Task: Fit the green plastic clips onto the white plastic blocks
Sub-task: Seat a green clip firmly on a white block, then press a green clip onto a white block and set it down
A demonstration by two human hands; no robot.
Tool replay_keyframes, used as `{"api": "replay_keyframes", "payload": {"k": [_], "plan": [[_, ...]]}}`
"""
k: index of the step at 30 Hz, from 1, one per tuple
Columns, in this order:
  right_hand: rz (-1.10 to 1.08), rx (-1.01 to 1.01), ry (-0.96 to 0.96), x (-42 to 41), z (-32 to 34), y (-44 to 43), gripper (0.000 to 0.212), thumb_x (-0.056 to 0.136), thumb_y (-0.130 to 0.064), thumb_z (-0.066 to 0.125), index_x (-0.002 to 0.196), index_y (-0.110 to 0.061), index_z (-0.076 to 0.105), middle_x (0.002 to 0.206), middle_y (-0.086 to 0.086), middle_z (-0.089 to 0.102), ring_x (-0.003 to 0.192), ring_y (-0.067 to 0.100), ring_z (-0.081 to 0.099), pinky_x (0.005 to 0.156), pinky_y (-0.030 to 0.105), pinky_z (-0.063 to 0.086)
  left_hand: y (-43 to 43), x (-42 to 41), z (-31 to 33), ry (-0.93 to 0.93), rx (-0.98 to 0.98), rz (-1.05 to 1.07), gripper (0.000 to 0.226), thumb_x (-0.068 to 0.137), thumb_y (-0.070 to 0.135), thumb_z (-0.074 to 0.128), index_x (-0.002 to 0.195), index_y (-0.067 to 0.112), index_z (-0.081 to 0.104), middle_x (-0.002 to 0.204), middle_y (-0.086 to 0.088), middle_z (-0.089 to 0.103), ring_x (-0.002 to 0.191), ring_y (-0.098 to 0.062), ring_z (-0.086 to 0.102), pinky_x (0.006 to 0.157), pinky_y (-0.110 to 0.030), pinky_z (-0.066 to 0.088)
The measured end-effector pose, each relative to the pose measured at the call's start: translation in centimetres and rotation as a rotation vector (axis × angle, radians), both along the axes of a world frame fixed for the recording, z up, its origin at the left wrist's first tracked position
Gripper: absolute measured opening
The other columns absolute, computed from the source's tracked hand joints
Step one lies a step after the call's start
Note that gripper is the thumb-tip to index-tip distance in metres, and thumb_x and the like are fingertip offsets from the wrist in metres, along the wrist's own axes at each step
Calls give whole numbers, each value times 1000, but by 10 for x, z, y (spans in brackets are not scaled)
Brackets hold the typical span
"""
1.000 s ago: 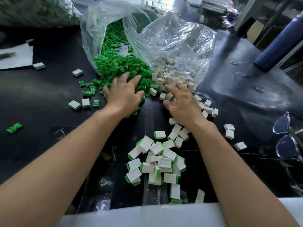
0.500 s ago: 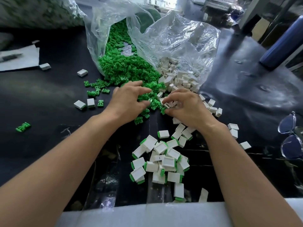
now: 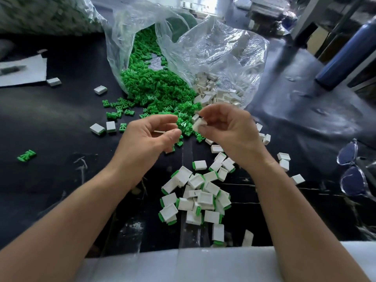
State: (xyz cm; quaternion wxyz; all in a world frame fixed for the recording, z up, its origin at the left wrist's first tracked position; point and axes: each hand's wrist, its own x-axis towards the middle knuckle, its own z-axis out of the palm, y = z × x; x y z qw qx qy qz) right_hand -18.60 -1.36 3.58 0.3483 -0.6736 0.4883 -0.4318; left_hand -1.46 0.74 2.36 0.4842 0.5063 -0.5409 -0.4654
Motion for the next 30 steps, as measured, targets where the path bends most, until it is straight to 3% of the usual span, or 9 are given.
{"api": "replay_keyframes", "payload": {"k": [4, 9, 11, 13, 16, 21, 24, 28, 30], "plan": [[116, 27, -35, 12, 0, 6, 20, 76, 2, 70, 78, -16, 62, 78, 8, 66, 74, 21, 65, 77, 37, 55, 2, -7, 3, 68, 13, -127, 24, 78, 1, 68, 95, 18, 67, 86, -1, 72, 69, -6, 65, 62, -16, 53], [154, 105, -49, 11, 2, 6, 23, 85, 1, 59, 79, -20, 66, 77, 5, 68, 71, 16, 66, 77, 36, 57, 2, -6, 0, 124, 15, -62, 14, 79, -1, 66, 84, 12, 69, 63, 1, 70, 58, -6, 64, 53, -16, 52], [-2, 69, 41, 2, 2, 2, 19, 86, -7, 62, 78, -23, 68, 75, 3, 69, 70, 17, 66, 75, 36, 57, -1, -5, 0, 143, 48, -16, 13, 82, -1, 63, 83, 11, 68, 66, -2, 69, 57, -7, 64, 54, -18, 54], [-168, 7, 185, -8, 1, -3, 11, 84, -12, 65, 79, -20, 71, 69, -7, 67, 65, 7, 62, 72, 26, 53, -3, -3, 1, 144, 72, 0, 14, 84, 0, 61, 84, 12, 68, 72, -6, 68, 58, -7, 65, 56, -19, 55], [-200, -23, 407, -9, -2, -5, 9, 82, -14, 68, 87, -18, 74, 74, -11, 61, 61, -3, 52, 65, 14, 43, -5, -2, 1, 141, 87, 6, 14, 84, 1, 62, 86, 14, 68, 76, -5, 69, 60, -6, 66, 57, -18, 55], [-147, -12, 707, 5, -14, -5, 28, 84, -22, 65, 112, -21, 66, 101, -1, 51, 102, 16, 48, 90, 27, 36, -4, -5, 0, 125, 86, -24, 17, 80, -3, 64, 82, 14, 68, 66, 2, 69, 58, -4, 65, 55, -16, 53], [-169, 8, 770, 11, -19, -5, 28, 85, -23, 63, 113, -18, 63, 112, 2, 49, 113, 19, 43, 90, 25, 30, -4, -5, -1, 124, 98, -34, 19, 80, -4, 65, 80, 15, 69, 62, 5, 69, 59, -5, 66, 54, -15, 52], [-157, 24, 775, 13, -21, -6, 14, 85, -20, 64, 98, -16, 64, 105, 2, 53, 101, 21, 50, 74, 22, 27, -4, -5, 0, 153, 106, -40, 18, 79, -4, 65, 80, 13, 69, 65, 3, 70, 60, -6, 66, 55, -16, 53], [-163, 40, 758, 12, -20, -7, 16, 84, -21, 65, 99, -17, 64, 100, 0, 54, 97, 20, 52, 74, 22, 29, -4, -5, 0, 160, 115, -36, 17, 79, -4, 65, 80, 13, 70, 67, 1, 70, 61, -7, 66, 56, -17, 54]]}}
